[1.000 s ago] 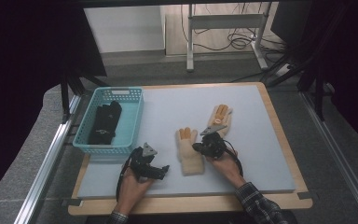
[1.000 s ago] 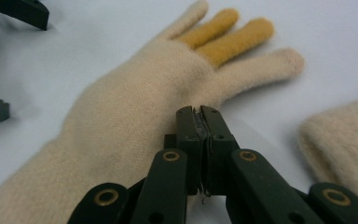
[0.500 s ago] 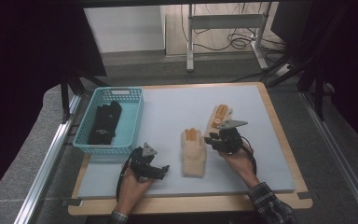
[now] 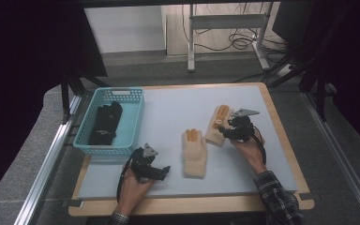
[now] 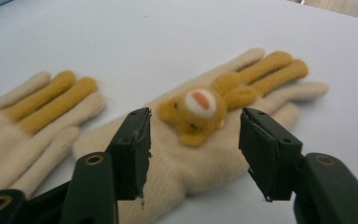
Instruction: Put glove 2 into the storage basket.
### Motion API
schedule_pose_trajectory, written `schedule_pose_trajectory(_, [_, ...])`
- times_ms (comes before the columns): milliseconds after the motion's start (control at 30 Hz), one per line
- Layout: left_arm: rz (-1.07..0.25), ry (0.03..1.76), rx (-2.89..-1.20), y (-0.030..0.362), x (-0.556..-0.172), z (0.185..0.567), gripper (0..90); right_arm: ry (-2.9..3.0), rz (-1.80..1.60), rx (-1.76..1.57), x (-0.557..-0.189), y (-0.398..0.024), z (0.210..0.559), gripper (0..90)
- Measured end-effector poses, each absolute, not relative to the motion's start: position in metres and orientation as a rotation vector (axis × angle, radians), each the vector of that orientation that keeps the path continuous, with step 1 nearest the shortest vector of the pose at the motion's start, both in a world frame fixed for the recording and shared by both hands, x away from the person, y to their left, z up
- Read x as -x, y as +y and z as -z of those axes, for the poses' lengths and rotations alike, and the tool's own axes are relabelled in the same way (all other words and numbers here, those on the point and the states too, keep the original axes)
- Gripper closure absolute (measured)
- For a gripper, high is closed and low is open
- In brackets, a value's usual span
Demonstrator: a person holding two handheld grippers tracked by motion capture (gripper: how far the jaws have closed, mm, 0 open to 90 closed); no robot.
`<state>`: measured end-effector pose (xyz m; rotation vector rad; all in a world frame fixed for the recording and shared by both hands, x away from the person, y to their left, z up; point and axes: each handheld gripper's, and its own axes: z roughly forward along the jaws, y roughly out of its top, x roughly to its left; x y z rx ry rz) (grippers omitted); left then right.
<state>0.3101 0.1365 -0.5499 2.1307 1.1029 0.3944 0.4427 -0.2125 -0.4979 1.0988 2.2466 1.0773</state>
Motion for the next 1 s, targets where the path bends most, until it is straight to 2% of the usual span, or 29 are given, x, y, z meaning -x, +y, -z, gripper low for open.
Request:
schedule_pose_trajectory(200, [-0.394, 1.103, -2.13, 0.137, -0.31, 0.55, 2.7, 2.262, -1.054, -1.118, -0.461, -0.203, 0.506, 35.8])
schedule_pose_trajectory(333, [-0.394, 1.103, -2.13, 0.137, -0.31, 0.55, 2.7, 2.266, -1.02, -1.115, -0.469, -0.195, 0.516, 34.4])
schedule_pose_trajectory(433, [-0.395, 1.103, -2.13, 0.137, -0.31, 0.55, 2.7, 2.262, -0.977, -1.102, -0.473, -0.19, 0.523, 39.1])
schedule_pose_trajectory(533, [-0.394, 1.102, -2.13, 0.137, -0.31, 0.55, 2.7, 2.256, -0.957, -1.1, -0.472, -0.186, 0.527, 50.4])
schedule_pose_trajectory(667, [-0.395, 1.099, -2.138, 0.137, -0.31, 0.55, 2.7, 2.266, -0.946, -1.1, -0.471, -0.186, 0.523, 60.0])
schedule_pose_trajectory(1000, [-0.394, 1.102, -2.13, 0.137, -0.31, 0.55, 2.7, 2.247, -1.034, -1.115, -0.467, -0.203, 0.503, 60.5])
